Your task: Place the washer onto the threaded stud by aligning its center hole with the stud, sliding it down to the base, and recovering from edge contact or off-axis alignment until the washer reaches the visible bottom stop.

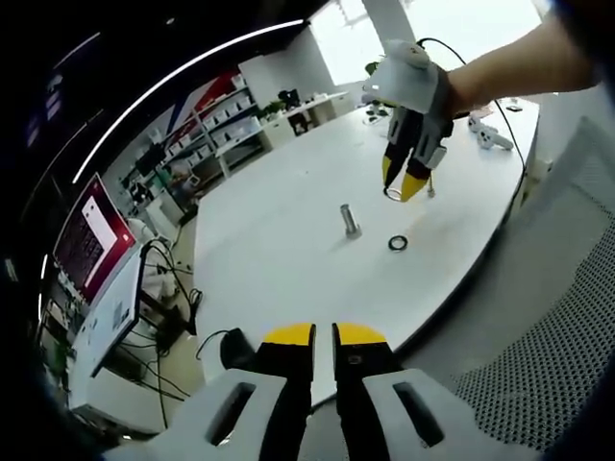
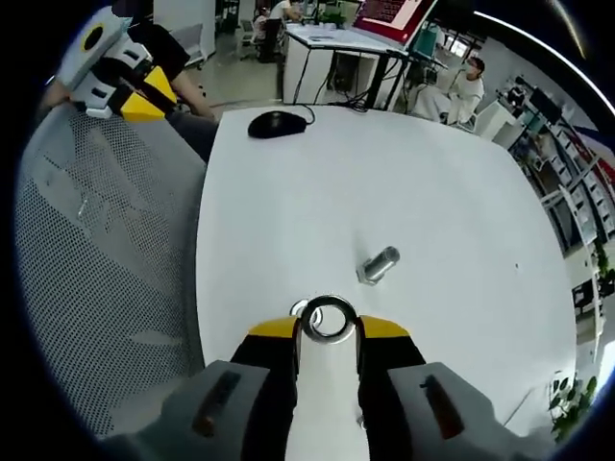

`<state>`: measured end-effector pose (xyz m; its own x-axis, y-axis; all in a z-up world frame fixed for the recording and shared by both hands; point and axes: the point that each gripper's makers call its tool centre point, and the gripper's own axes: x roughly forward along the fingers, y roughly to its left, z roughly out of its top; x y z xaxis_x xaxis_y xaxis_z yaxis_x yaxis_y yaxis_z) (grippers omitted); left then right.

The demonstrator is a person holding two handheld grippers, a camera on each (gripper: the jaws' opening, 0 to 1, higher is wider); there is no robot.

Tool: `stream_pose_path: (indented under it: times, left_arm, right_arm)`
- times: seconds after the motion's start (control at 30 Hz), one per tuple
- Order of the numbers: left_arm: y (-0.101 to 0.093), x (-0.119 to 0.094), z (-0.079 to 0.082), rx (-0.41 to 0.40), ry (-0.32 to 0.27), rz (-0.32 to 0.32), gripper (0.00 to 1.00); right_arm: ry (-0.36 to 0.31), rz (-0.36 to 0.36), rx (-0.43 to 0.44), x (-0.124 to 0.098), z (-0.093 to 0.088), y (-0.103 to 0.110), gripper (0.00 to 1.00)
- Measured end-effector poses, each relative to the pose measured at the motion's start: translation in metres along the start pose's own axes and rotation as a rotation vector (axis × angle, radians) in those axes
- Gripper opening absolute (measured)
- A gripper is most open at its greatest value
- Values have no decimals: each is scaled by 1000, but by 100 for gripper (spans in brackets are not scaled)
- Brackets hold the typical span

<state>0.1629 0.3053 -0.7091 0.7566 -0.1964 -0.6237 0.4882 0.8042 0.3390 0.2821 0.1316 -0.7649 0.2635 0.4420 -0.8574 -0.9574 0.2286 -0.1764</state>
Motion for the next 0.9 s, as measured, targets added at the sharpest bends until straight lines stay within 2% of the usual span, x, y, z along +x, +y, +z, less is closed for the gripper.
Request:
stream_pose_path:
  times: [0.27,0.63,0.9]
  left_arm:
    - [0,0,0,0,-4,1,5]
    - [-1,-1,0,1,-5,-4,4]
    - [-1,-1,1,1,-7,-4,4]
  right_arm:
    - [-1,-11,-21,-2,8,-6,24]
    - [34,-27,-81,3,12,-20,24]
    - [44,-33,-69,9,15,-30,24]
